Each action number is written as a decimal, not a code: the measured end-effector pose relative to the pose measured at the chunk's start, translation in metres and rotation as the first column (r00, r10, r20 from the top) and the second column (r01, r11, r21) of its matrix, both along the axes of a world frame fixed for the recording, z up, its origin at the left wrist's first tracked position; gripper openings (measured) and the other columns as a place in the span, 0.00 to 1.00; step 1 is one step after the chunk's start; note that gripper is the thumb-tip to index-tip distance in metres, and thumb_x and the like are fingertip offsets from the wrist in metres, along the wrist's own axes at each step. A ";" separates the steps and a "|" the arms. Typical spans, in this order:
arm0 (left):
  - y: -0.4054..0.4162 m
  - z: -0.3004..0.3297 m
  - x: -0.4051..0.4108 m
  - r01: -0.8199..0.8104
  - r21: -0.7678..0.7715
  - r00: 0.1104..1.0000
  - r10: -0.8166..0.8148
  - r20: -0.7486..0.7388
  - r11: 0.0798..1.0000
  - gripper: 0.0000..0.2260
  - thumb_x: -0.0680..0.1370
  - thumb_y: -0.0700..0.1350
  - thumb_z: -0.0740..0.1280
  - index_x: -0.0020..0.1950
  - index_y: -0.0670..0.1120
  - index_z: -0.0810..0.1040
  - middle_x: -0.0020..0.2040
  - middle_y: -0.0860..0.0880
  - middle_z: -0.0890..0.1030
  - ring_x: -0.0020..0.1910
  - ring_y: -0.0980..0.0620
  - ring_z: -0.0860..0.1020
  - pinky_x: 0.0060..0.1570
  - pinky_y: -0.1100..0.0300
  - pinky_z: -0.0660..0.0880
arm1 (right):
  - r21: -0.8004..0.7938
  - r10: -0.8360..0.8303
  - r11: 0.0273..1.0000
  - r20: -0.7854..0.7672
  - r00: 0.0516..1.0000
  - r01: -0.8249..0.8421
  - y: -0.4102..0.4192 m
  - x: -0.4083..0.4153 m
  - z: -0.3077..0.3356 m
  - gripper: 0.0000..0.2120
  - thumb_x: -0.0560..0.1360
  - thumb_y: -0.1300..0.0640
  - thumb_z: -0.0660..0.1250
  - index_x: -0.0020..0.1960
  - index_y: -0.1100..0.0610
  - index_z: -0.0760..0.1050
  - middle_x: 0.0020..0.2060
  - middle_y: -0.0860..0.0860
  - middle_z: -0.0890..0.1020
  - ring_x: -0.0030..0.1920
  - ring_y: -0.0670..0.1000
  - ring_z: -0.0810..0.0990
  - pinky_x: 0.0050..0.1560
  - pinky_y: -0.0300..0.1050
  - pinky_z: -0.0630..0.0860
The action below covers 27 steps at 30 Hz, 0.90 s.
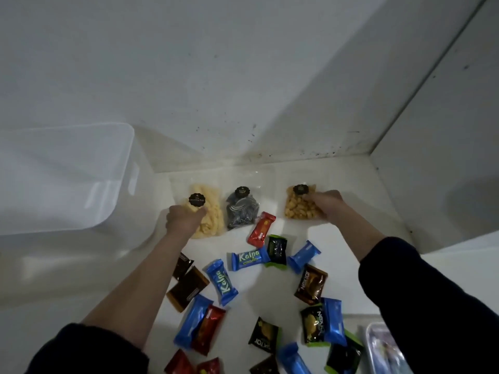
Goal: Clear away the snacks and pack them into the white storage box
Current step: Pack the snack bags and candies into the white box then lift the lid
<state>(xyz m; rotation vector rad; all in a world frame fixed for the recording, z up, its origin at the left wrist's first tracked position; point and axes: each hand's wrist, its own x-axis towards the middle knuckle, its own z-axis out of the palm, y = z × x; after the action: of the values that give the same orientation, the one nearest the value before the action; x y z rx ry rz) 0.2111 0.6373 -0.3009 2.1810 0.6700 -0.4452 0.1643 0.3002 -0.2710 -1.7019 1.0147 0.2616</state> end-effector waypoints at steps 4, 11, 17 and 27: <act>-0.003 0.007 -0.006 -0.054 -0.091 0.998 0.055 0.011 0.994 0.34 0.64 0.58 0.75 0.62 0.40 0.71 0.57 0.43 0.78 0.53 0.42 0.78 0.54 0.50 0.77 | 0.202 0.087 0.972 0.178 0.980 -0.123 0.021 0.009 0.015 0.10 0.71 0.59 0.71 0.49 0.62 0.76 0.46 0.58 0.80 0.46 0.56 0.80 0.45 0.49 0.78; -0.006 0.008 -0.012 -0.064 -0.127 0.997 0.070 0.045 0.990 0.38 0.65 0.58 0.73 0.68 0.42 0.66 0.63 0.43 0.74 0.58 0.43 0.75 0.57 0.51 0.75 | 0.255 0.242 0.920 0.227 0.943 -0.298 0.110 0.027 0.024 0.14 0.70 0.56 0.73 0.50 0.62 0.75 0.41 0.52 0.79 0.42 0.52 0.78 0.35 0.42 0.74; -0.001 0.021 -0.035 -0.016 -0.008 0.978 0.017 0.208 1.000 0.28 0.70 0.55 0.72 0.62 0.39 0.70 0.59 0.41 0.75 0.54 0.43 0.76 0.50 0.56 0.73 | 0.163 0.076 0.978 0.295 0.952 -0.129 0.140 0.029 0.016 0.15 0.65 0.54 0.76 0.36 0.56 0.69 0.43 0.56 0.82 0.47 0.57 0.81 0.50 0.54 0.81; -0.001 0.121 -0.069 0.192 -0.240 0.842 -0.033 0.539 0.952 0.16 0.69 0.49 0.74 0.50 0.47 0.72 0.50 0.47 0.77 0.48 0.48 0.77 0.45 0.59 0.72 | 0.210 -0.247 0.967 0.644 0.724 0.142 0.143 -0.056 0.116 0.13 0.69 0.59 0.75 0.42 0.57 0.70 0.43 0.54 0.78 0.49 0.55 0.80 0.45 0.46 0.80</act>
<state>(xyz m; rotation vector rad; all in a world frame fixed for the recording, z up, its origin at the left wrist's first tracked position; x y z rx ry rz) 0.1422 0.6362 -0.1801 1.9393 0.1539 0.0198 0.1078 0.4433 -0.1551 -1.3670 0.5968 -0.3958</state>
